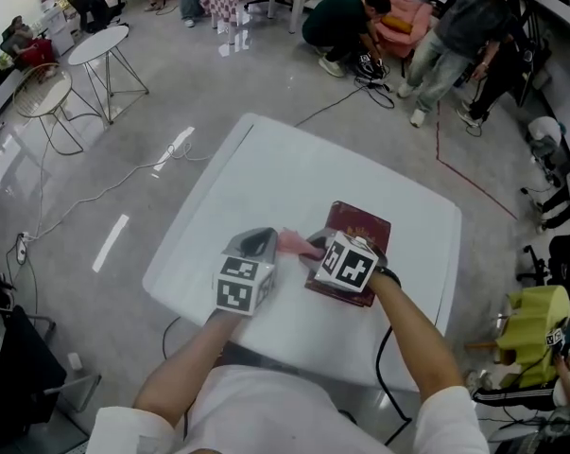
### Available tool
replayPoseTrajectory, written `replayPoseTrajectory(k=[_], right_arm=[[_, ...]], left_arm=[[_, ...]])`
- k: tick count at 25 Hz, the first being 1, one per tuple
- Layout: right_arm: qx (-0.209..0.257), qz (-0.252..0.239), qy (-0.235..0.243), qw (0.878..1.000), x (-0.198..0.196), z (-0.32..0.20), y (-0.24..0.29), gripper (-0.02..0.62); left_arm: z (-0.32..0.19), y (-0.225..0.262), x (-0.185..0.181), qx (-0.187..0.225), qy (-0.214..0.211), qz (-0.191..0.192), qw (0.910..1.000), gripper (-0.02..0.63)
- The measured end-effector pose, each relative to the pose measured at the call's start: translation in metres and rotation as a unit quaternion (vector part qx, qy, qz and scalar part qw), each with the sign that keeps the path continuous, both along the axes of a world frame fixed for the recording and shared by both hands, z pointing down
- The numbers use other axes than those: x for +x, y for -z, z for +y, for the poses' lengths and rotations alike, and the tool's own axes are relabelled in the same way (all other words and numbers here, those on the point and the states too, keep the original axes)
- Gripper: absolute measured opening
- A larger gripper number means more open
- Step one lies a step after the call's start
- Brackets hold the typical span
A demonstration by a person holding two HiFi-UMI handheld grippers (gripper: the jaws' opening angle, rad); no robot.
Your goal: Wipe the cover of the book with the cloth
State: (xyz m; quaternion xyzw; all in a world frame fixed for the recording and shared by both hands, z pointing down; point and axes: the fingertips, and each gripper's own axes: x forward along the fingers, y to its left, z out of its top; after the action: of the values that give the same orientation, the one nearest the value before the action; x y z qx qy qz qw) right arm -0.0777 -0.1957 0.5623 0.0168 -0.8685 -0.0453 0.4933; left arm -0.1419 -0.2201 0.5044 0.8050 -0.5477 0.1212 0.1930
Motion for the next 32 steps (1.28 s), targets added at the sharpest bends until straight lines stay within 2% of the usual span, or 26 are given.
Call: replayPoseTrajectory(k=[11,17,20,24,28,32], right_arm=[[-0.016,0.0,0.04,0.999,-0.004,0.049,0.001,0.046],[-0.018,-0.012,0.042,0.999,-0.006,0.067,0.001,0.047],[-0.012,-0.045,0.018,0.999,-0.007,0.066,0.01,0.046],[0.011,-0.099,-0.039,0.994,0.0,0.055,0.033,0.046],[0.026,-0.148,-0.102,0.983,0.019,0.043,0.054,0.046],[0.056,-0.185,-0.167,0.967,0.047,0.032,0.074,0.046]], left_arm=[[0.014,0.006,-0.011,0.005,0.026,0.007,0.9996,0.006],[0.023,0.006,-0.014,0.004,0.034,0.005,0.9994,0.007],[0.027,0.007,-0.011,0.002,0.037,0.007,0.9993,0.007],[0.029,0.016,-0.006,0.008,0.035,0.009,0.9993,0.006],[0.027,0.026,0.014,0.018,0.018,0.008,0.9997,0.007],[0.027,0.038,0.042,0.029,-0.008,0.005,0.9995,0.006]])
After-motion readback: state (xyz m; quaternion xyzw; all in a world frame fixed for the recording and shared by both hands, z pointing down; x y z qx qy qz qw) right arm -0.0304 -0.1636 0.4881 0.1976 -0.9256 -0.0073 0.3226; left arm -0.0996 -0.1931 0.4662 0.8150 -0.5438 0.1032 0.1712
